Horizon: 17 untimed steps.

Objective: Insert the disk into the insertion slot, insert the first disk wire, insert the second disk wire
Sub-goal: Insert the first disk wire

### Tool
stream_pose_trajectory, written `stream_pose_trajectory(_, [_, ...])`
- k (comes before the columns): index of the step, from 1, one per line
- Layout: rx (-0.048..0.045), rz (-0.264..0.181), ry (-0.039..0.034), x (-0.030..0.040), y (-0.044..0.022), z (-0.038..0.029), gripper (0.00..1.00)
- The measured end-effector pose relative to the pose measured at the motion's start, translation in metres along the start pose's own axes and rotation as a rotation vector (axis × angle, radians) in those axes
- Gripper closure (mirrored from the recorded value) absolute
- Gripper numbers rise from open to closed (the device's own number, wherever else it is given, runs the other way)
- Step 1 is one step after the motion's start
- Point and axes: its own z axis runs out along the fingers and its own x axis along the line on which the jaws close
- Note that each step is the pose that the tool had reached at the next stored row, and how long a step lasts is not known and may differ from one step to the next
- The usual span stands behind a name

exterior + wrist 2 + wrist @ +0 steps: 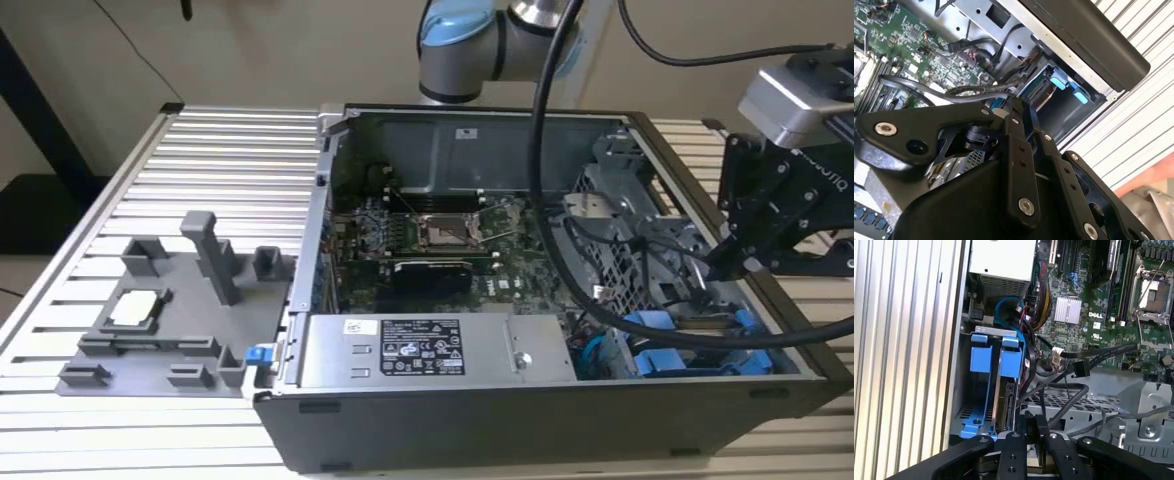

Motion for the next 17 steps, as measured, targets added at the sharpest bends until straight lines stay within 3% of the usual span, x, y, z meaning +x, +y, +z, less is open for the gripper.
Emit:
stream_pose_trajectory(8, [0.0032, 0.042, 0.0003, 0.0014, -0.0012, 0.0059, 0.81])
stream_pose_trajectory(17, [0.0057, 0.072, 0.0001, 0.009, -0.0004, 0.0114, 0.81])
